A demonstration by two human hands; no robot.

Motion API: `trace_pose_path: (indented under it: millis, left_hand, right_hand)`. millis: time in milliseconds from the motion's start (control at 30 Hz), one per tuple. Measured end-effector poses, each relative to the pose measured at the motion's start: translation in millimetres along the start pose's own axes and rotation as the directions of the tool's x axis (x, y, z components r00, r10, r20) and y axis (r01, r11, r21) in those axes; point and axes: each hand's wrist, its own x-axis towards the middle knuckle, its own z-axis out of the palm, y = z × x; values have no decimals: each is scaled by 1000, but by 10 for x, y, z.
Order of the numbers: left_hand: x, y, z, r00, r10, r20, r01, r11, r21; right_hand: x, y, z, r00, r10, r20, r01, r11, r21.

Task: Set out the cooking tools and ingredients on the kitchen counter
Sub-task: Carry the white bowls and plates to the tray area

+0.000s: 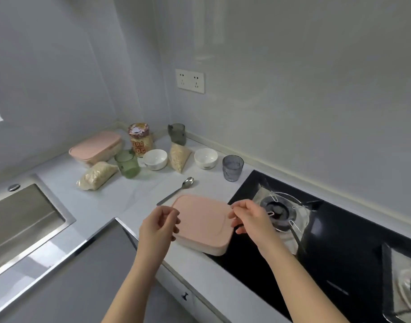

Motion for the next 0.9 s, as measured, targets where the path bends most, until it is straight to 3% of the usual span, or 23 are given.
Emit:
trace_pose_path:
  millis: [233,500,633,767,900]
  left_hand:
    - [1117,-419,-363,969,-235,-78,218,958,-187]
    - [2773,-966,-317,861,-498,101,506,822,-263]
    - [3513,-1178,-208,800,-574,174,599,759,-254]
    - [4026,-1356,-57,789,-580,201,614,757,-223]
    - [4270,-1504,22,791,-582,189,611,767,-196]
  right_hand:
    - [1293,-89,784,968,238,85,-249,955,160]
    - [2455,-70,1265,886,464,-9,-430,829,356]
    - [2986,-9,1421,835,546,-64,-471,771,427]
    - [3481,95,1545,782,606,-142,-452,709,541]
    - [3806,225,1626,748,622,-231,-427,718,550]
